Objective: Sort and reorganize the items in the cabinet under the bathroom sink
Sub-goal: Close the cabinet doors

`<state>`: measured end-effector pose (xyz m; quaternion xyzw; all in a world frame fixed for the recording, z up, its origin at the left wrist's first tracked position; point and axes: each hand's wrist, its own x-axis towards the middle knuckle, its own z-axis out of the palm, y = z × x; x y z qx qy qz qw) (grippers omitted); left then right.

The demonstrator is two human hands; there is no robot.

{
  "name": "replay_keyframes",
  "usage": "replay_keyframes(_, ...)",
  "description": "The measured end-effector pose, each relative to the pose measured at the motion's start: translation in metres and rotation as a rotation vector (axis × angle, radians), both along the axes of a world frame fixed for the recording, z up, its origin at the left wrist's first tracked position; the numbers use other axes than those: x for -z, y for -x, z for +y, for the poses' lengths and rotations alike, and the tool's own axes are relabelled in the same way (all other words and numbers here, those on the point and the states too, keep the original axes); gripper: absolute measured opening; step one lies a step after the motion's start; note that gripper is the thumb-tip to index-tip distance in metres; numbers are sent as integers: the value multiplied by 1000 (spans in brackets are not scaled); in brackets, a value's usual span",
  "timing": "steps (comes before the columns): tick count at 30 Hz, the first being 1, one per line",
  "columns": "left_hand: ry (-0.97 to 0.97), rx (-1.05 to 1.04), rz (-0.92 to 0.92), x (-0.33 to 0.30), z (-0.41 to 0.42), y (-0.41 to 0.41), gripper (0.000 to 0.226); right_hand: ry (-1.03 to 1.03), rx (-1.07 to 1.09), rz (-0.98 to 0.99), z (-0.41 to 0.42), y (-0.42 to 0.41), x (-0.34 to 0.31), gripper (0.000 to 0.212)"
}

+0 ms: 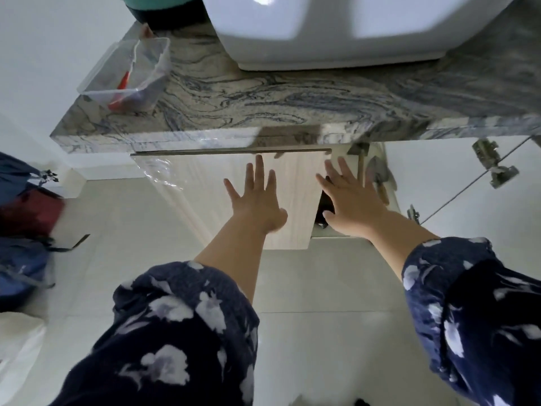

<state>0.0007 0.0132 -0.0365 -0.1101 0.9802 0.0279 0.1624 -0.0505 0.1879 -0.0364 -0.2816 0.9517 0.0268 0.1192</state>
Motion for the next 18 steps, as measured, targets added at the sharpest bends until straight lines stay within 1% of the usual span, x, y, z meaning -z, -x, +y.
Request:
replay_keyframes(3, -92, 180, -67, 0, 48, -6, 65, -4, 112, -105, 60, -17, -6, 65)
replay_keyframes(7, -240, 346, -72, -14, 119, -4, 56, -39, 290, -119, 145, -46, -25, 64)
replay_keyframes(10, -277, 466, -73, -27, 181, -4, 55, -97, 420, -89, 210, -71, -43, 62)
replay_keyframes(14, -271, 624, -50, -42, 273, -4, 55, -135, 598, -64, 293, -105, -59, 67)
replay_keyframes(18, -331, 747, -16, -48, 359, -13, 58, -151, 746, -96, 361, -135, -68, 72)
